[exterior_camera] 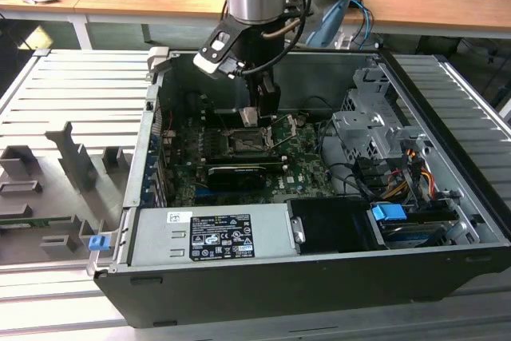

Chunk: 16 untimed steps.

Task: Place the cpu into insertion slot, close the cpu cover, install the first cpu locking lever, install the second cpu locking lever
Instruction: 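Place the cpu into insertion slot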

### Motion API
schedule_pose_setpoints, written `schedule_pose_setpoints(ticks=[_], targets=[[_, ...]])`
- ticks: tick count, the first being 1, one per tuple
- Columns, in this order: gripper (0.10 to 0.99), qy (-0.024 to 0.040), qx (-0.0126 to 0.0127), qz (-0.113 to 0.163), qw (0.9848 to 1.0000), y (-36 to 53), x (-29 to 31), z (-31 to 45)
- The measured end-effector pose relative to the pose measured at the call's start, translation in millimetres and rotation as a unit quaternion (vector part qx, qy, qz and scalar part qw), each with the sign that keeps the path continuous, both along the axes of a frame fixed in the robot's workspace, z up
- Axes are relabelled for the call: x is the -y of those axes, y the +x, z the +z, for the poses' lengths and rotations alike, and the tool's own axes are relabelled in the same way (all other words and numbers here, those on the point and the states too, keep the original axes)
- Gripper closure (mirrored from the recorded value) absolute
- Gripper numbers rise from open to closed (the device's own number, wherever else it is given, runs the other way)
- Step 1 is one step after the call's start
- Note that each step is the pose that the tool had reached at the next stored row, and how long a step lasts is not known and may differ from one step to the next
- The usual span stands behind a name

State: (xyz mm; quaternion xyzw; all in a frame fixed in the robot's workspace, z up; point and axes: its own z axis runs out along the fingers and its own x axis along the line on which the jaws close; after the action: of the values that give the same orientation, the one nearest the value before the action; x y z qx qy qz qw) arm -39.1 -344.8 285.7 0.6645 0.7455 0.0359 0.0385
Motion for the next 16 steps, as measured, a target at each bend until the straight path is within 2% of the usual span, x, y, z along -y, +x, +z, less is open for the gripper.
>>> schedule_pose_setpoints(ticks=[3,10,16], targets=[[0.553,0.0,0.0,-0.027,0.9996,0.0,-0.1,-7.4],[0.553,0.0,0.0,-0.034,0.9994,0.0,-0.9,-23.8],[0.553,0.0,0.0,-0.045,0.999,-0.1,-3.0,-27.9]])
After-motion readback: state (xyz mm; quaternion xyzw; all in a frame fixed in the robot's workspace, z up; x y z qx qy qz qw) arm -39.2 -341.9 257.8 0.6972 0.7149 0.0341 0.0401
